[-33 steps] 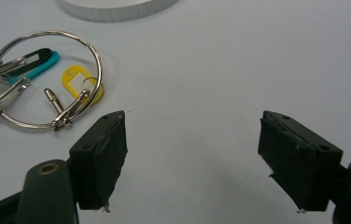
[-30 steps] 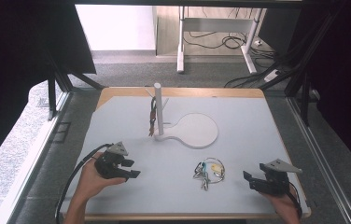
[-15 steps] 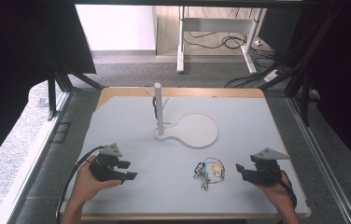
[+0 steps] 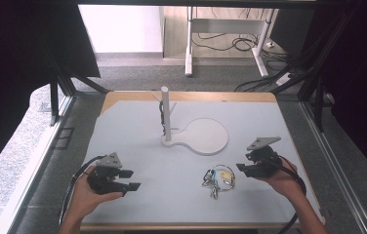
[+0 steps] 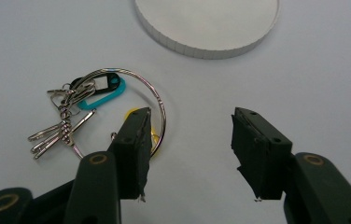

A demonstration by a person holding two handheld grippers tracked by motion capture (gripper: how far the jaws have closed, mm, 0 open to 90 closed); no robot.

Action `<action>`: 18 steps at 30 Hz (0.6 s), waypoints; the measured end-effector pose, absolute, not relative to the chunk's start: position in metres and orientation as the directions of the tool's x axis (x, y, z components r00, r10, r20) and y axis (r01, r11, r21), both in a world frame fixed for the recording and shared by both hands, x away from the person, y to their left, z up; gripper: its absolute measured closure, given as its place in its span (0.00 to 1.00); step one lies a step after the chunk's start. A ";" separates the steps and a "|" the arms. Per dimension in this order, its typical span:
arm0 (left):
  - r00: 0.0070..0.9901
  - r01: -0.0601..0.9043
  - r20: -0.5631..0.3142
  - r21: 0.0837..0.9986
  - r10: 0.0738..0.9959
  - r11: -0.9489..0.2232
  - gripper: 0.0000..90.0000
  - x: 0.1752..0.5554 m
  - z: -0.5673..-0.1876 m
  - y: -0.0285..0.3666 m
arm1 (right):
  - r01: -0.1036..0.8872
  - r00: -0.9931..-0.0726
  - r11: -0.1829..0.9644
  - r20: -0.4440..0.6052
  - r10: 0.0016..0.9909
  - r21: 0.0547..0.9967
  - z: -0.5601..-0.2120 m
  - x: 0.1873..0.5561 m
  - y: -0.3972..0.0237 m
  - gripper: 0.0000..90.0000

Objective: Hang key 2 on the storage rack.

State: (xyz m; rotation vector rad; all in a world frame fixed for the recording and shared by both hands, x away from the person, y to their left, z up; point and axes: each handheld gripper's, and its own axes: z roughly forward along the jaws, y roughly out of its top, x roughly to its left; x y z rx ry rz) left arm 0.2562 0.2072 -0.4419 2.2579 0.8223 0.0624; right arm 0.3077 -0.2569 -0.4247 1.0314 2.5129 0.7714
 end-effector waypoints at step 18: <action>0.790 0.539 -0.177 0.657 0.586 -0.528 0.50 0.256 -0.447 0.206 | 0.538 -0.802 0.760 -0.057 0.595 0.365 -0.448 0.345 -0.214 0.70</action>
